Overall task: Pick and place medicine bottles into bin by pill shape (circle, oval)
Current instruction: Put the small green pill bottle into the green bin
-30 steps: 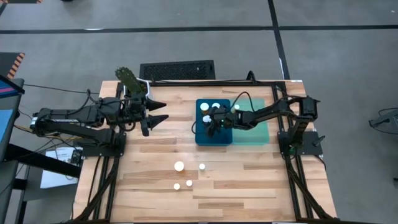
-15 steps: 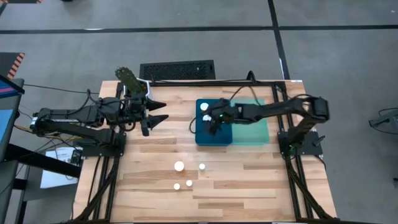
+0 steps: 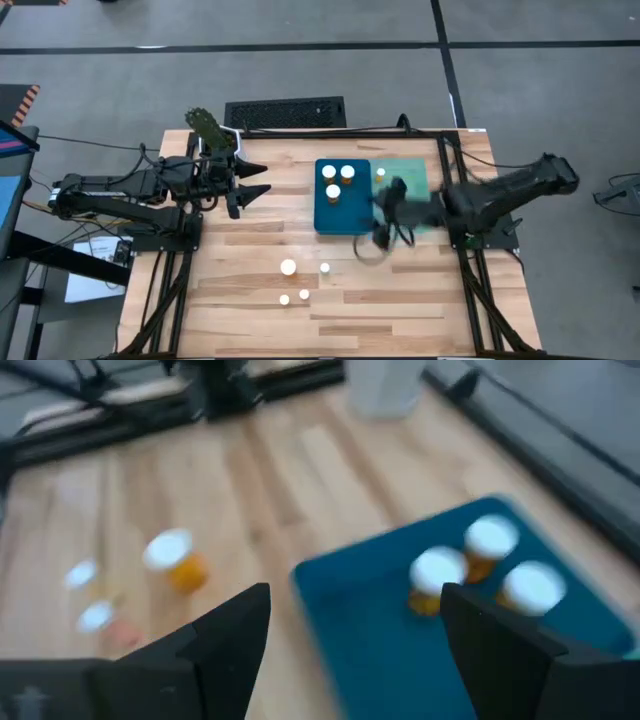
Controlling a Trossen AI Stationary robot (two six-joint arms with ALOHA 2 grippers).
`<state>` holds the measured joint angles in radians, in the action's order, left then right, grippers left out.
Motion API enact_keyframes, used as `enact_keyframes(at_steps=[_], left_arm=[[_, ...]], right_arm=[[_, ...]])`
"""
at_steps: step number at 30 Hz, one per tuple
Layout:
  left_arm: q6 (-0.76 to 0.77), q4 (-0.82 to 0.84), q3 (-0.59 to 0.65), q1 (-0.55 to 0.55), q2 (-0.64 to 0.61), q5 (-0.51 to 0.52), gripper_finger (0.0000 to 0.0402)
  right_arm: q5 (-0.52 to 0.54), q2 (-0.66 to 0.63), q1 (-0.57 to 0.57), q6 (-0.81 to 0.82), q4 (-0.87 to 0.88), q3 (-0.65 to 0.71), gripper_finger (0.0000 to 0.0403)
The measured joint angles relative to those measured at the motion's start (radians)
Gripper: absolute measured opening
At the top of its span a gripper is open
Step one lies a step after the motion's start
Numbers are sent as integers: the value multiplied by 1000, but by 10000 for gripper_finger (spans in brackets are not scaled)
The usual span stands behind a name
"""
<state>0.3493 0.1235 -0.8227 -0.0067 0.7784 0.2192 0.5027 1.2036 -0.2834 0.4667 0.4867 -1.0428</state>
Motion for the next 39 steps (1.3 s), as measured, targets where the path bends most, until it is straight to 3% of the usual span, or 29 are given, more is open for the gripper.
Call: enact_keyframes(at_steps=[5, 10, 18, 26, 39], left_arm=[[3, 1, 0, 0, 0, 0, 291], [4, 1, 0, 0, 0, 1, 291], [7, 2, 0, 0, 1, 1, 291], [29, 3, 0, 0, 0, 1, 291], [45, 30, 0, -1, 1, -14, 291]], right_arm=[[157, 137, -234, 167, -23, 2, 303], [246, 327, -330, 277, -139, 1, 303], [231, 580, -292, 222, -494, 1, 302], [133, 689, -205, 147, -701, 0, 302], [69, 718, -181, 143, -689, 3, 302]])
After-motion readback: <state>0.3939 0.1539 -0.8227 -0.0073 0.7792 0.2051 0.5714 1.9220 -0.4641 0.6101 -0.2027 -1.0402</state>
